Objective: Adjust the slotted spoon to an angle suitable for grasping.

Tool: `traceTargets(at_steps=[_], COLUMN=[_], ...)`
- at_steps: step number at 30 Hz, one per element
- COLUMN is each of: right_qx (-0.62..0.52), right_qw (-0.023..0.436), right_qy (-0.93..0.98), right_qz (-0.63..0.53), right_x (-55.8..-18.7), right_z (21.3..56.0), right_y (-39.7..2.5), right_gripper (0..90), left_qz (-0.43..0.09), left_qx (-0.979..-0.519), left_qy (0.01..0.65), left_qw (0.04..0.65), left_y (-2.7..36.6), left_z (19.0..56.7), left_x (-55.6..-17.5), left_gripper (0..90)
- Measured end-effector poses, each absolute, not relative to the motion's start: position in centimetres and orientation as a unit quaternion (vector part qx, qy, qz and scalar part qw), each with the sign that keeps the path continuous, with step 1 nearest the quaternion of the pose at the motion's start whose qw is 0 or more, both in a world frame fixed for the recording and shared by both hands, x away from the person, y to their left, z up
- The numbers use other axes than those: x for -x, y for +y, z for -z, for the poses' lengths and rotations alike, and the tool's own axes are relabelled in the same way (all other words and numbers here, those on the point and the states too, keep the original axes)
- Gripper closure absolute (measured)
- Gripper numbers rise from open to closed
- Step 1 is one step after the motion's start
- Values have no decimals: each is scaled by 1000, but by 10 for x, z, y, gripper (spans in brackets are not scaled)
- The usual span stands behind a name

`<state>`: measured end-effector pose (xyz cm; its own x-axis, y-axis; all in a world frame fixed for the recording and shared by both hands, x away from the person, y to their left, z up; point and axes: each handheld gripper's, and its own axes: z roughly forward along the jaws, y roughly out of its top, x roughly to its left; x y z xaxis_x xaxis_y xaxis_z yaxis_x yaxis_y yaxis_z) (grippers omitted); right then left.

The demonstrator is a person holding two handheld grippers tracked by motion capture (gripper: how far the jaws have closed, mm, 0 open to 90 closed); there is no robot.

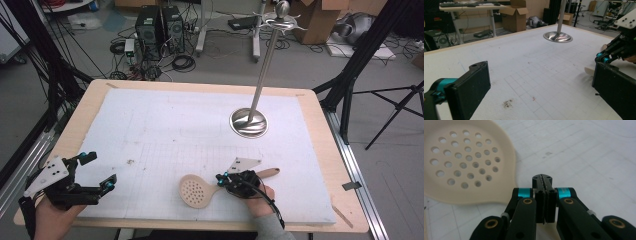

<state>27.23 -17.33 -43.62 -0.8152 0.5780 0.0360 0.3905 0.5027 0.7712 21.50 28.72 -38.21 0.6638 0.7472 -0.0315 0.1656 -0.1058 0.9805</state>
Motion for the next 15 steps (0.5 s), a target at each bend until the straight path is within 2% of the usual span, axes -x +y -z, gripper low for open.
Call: traceTargets(at_steps=[9,15], right_qx=[-346,-374], right_qw=[140,143], right_qy=[826,812], right_qz=[-422,-425], right_x=[-264,-259], right_z=[432,436], right_y=[-239,-261], right_gripper=[900,900], left_qz=[-243,-234], left_qx=[-705,-709], left_qy=[316,309], left_qw=[586,589], left_y=[279,272], left_z=[382,382], left_x=[-224,-233], left_gripper=[21,21])
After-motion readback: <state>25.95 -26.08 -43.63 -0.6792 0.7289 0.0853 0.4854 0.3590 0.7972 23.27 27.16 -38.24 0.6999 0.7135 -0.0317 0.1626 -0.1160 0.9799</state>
